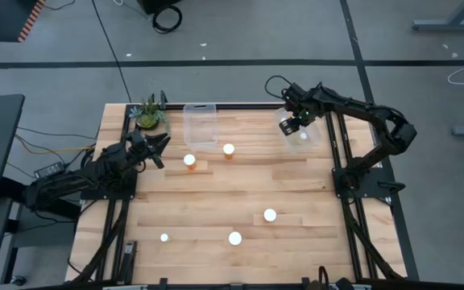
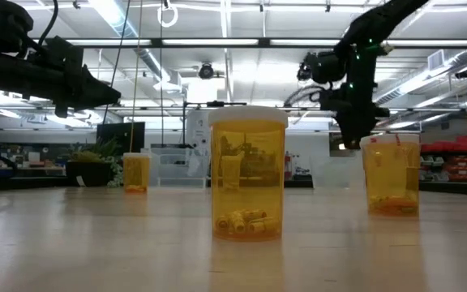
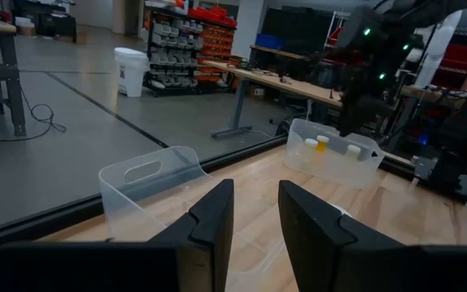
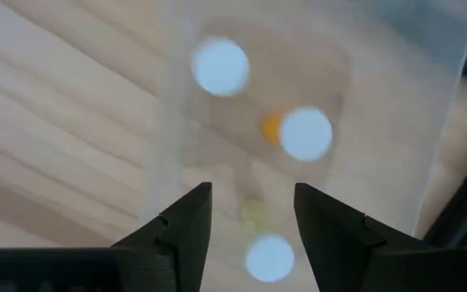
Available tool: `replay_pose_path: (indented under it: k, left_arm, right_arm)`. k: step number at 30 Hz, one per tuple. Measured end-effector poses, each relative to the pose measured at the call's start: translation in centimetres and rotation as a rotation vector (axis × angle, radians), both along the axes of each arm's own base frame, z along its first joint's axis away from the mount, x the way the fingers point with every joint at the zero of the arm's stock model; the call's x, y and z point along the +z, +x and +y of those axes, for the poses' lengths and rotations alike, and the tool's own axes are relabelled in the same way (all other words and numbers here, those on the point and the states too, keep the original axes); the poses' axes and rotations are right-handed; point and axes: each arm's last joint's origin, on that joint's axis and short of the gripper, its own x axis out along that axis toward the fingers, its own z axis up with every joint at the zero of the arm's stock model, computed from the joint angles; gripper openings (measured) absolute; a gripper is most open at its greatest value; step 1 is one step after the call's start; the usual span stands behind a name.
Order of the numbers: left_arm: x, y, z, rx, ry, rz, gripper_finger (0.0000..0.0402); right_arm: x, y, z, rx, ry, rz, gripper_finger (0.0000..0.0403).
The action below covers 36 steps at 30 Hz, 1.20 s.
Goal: Pick and place medicine bottles into bin by pill shape (circle, oval)
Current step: Move the big orange pill bottle to the top of the table
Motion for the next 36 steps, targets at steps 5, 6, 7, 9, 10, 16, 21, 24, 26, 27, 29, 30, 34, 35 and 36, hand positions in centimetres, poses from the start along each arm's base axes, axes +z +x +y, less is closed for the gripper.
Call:
replay_pose_path:
  k: [5, 6, 7, 9, 10, 16, 21, 24, 26, 27, 29, 30, 34, 35, 36]
  left_arm:
    - [0.0, 0.0, 0.0, 0.000, 0.000, 0.000, 0.0107]
    - [0.0, 0.0, 0.0, 0.000, 0.000, 0.000, 0.0107]
    - [0.0, 0.0, 0.0, 0.000, 0.000, -0.001, 0.0107]
    - [0.0, 0.0, 0.0, 0.000, 0.000, 0.000, 0.0107]
    - [0.0, 0.0, 0.0, 0.000, 0.000, 0.000, 0.0107]
    - [0.0, 0.0, 0.0, 0.000, 0.000, 0.000, 0.0107]
    - [0.0, 0.0, 0.0, 0.000, 0.000, 0.000, 0.0107]
    - [0.0, 0.0, 0.0, 0.000, 0.000, 0.000, 0.0107]
    - [0.0, 0.0, 0.0, 0.000, 0.000, 0.000, 0.0107]
    - [0.0, 0.0, 0.0, 0.000, 0.000, 0.000, 0.0107]
    - [0.0, 0.0, 0.0, 0.000, 0.000, 0.000, 0.0107]
    - [0.0, 0.0, 0.0, 0.000, 0.000, 0.000, 0.0107]
    - [0.0, 0.0, 0.0, 0.000, 0.000, 0.000, 0.0107]
    - [0.0, 0.0, 0.0, 0.000, 0.000, 0.000, 0.0107]
    - [0.0, 0.0, 0.0, 0.000, 0.000, 0.000, 0.0107]
  right_arm:
    - [2.9, 0.4, 1.8, 0.075, -0.148, -0.083, 0.0184]
    - [3.4, 0.3, 2.3, 0.083, -0.165, -0.100, 0.0184]
    - [3.8, 0.1, 2.7, 0.088, -0.178, -0.116, 0.0184]
    - [4.8, -0.3, 3.7, 0.088, -0.198, -0.157, 0.0184]
    - [5.2, -0.4, 4.2, 0.091, -0.206, -0.178, 0.0184]
    - [6.5, 0.1, 7.3, 0.149, -0.226, -0.253, 0.0184]
    - [6.3, 1.3, 9.1, 0.194, -0.220, -0.256, 0.0184]
    - [5.7, 2.3, 10.2, 0.230, -0.194, -0.243, 0.0184]
    - [5.1, 3.2, 11.4, 0.277, -0.167, -0.233, 0.0184]
    - [4.8, 3.7, 12.2, 0.307, -0.147, -0.229, 0.0184]
    - [4.1, 4.7, 14.1, 0.364, -0.115, -0.219, 0.0184]
    - [3.8, 5.0, 15.0, 0.387, -0.102, -0.214, 0.0184]
    - [2.7, 6.1, 18.8, 0.422, -0.049, -0.198, 0.0184]
    - [2.3, 6.3, 19.7, 0.424, -0.035, -0.192, 0.0184]
    - [2.0, 6.5, 20.7, 0.428, -0.022, -0.184, 0.0184]
